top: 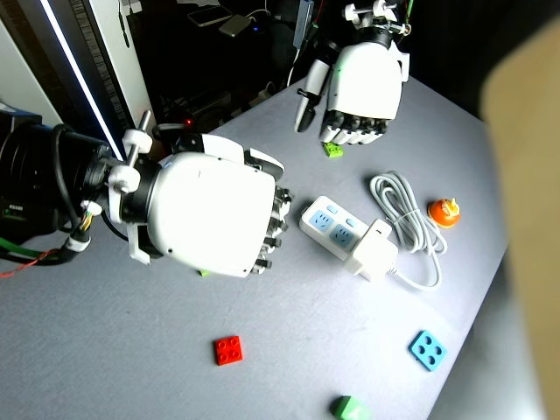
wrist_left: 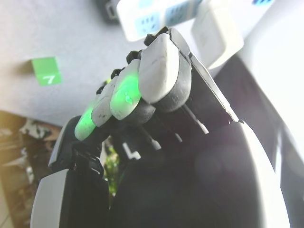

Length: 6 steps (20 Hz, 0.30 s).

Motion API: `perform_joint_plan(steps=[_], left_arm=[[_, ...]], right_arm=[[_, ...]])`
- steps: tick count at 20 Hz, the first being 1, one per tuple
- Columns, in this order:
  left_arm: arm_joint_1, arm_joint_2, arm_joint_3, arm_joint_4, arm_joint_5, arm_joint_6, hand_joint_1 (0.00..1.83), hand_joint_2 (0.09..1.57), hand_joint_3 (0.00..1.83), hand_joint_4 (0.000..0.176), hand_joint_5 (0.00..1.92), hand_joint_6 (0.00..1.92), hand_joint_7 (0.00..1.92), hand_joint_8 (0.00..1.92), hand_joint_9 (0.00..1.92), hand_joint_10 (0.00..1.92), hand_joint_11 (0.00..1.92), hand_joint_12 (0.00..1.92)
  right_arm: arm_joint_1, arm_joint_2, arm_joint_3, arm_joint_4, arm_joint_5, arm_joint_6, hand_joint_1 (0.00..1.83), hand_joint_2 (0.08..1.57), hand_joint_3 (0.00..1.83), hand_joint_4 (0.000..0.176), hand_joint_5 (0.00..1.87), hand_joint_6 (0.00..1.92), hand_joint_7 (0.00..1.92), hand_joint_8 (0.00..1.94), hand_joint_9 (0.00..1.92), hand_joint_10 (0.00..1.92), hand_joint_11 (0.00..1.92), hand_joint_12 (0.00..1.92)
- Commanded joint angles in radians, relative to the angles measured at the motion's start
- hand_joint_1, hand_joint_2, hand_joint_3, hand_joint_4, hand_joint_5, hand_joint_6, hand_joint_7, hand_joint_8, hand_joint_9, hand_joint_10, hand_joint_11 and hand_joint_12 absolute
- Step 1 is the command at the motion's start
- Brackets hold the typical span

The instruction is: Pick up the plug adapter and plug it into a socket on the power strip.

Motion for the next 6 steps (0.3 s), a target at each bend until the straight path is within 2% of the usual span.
perform_joint_plan(steps=[1,3,5,6], left_arm=[[-0.005,0.003,0.008,-0.032,0.021,0.0,0.21,1.37,0.0,0.0,1.36,1.92,1.39,1.92,1.45,1.92,1.49,1.92],[-0.011,0.001,0.018,-0.048,0.026,0.015,0.21,1.38,0.0,0.0,1.35,1.92,1.39,1.92,1.45,1.92,1.49,1.92],[-0.006,0.001,0.024,-0.162,0.036,0.098,0.24,1.4,0.01,0.0,1.31,1.92,1.35,1.92,1.42,1.92,1.46,1.92],[-0.005,0.002,0.023,-0.162,0.036,0.098,0.26,1.41,0.01,0.0,1.31,1.92,1.34,1.92,1.41,1.92,1.45,1.92]], right_arm=[[0.02,0.01,-0.003,-0.019,-0.067,-0.014,0.35,1.3,0.0,0.0,1.22,1.92,1.36,1.94,1.52,1.92,1.65,1.92],[0.021,0.014,-0.004,-0.019,-0.068,-0.027,0.34,1.3,0.0,0.0,1.22,1.92,1.35,1.94,1.52,1.92,1.65,1.92],[0.021,0.018,-0.005,-0.019,-0.068,-0.035,0.33,1.33,0.01,0.0,1.21,1.92,1.31,1.94,1.48,1.92,1.62,1.92],[0.021,0.019,-0.006,-0.019,-0.068,-0.035,0.34,1.37,0.01,0.0,1.19,1.92,1.29,1.94,1.45,1.92,1.59,1.92]])
